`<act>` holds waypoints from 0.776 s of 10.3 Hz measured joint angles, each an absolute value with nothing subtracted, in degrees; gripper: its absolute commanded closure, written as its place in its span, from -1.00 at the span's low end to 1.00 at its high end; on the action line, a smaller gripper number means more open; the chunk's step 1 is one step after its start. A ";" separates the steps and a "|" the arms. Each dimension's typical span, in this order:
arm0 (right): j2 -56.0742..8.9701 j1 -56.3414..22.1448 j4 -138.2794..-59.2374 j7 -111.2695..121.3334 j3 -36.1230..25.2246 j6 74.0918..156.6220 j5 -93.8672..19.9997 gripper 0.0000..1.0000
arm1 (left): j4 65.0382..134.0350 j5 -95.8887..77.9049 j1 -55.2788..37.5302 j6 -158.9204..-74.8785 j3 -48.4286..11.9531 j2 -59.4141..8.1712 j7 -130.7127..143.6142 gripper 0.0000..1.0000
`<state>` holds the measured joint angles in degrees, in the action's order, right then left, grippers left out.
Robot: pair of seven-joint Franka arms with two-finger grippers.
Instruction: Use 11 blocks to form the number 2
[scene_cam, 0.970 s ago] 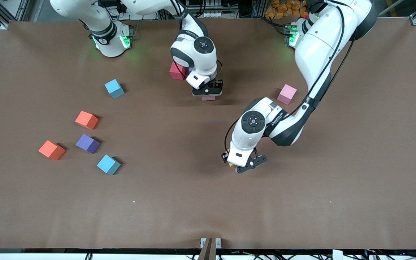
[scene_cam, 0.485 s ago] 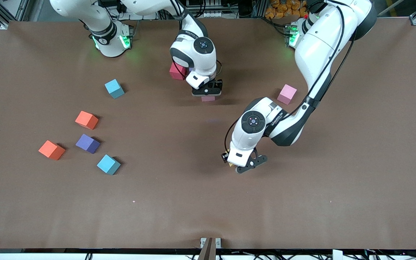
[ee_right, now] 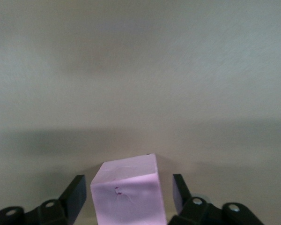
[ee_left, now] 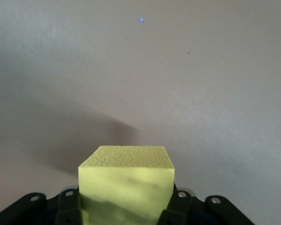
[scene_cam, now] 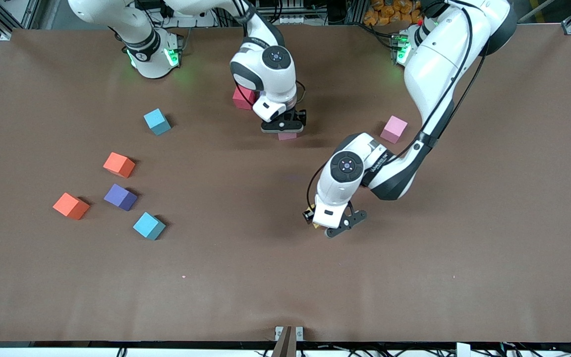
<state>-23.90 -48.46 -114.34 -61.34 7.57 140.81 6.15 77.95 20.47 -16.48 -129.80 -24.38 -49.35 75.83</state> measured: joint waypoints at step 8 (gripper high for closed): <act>-8.41 -27.48 -117.00 -21.21 7.00 125.60 6.83 -0.74 | 78.04 20.46 -23.62 -119.08 -32.80 -48.97 112.66 0.80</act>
<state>-8.41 -27.48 -117.00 -21.21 7.00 125.60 6.83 78.04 20.46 -23.62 -119.08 -32.80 -48.97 112.66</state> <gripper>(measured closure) 0.132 0.432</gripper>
